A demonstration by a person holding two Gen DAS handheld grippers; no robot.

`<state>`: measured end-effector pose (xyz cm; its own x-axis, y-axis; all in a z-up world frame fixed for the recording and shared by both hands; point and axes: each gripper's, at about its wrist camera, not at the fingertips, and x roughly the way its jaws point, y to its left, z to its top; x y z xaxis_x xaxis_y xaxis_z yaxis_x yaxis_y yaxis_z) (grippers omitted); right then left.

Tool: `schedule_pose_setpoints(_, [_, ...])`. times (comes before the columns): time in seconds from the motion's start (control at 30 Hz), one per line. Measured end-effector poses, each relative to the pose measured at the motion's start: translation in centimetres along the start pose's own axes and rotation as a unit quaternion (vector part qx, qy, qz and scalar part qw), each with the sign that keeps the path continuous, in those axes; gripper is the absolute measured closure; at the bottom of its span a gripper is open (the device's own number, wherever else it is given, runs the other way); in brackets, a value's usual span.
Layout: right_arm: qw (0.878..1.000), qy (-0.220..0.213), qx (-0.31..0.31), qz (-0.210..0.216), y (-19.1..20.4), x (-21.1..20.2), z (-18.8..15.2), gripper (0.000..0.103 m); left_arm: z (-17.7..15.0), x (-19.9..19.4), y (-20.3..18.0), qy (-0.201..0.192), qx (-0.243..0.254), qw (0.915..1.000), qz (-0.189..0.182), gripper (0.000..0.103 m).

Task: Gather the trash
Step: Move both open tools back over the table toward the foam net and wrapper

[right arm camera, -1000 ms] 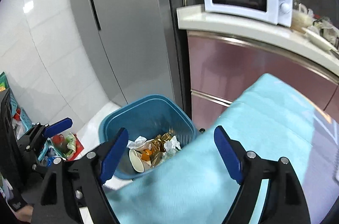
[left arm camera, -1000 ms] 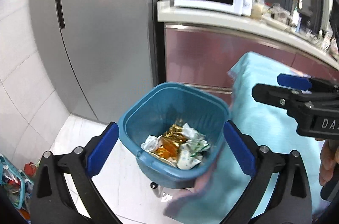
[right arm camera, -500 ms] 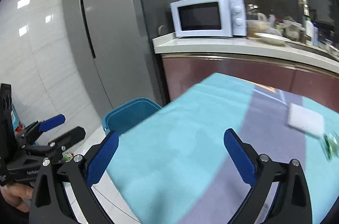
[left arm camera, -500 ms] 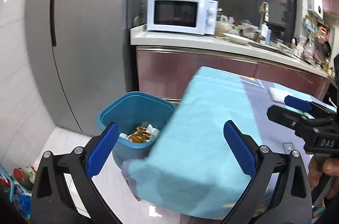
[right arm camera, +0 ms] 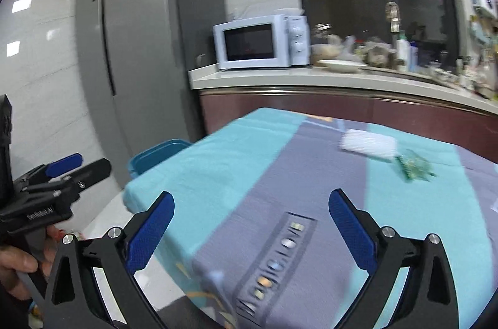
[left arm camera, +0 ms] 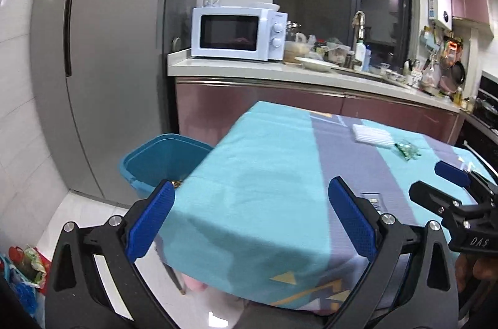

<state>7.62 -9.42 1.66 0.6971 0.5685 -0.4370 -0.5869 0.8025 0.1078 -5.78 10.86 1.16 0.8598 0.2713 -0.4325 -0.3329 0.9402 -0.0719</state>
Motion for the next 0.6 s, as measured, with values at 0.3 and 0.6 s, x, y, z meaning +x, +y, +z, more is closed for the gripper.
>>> schedule_pose_setpoints(0.3, [0.992, -0.017, 0.04, -0.12, -4.7, -4.4, -2.3, 0.007, 0.1, 0.2, -4.5, -0.001, 0.038, 0.9977, -0.056, 0.006])
schedule_pose_setpoints(0.6, [0.979, -0.02, 0.067, -0.194, -8.9, -6.2, -3.5, 0.007, 1.3, 0.8, -8.2, -0.012, 0.069, 0.994, -0.084, 0.006])
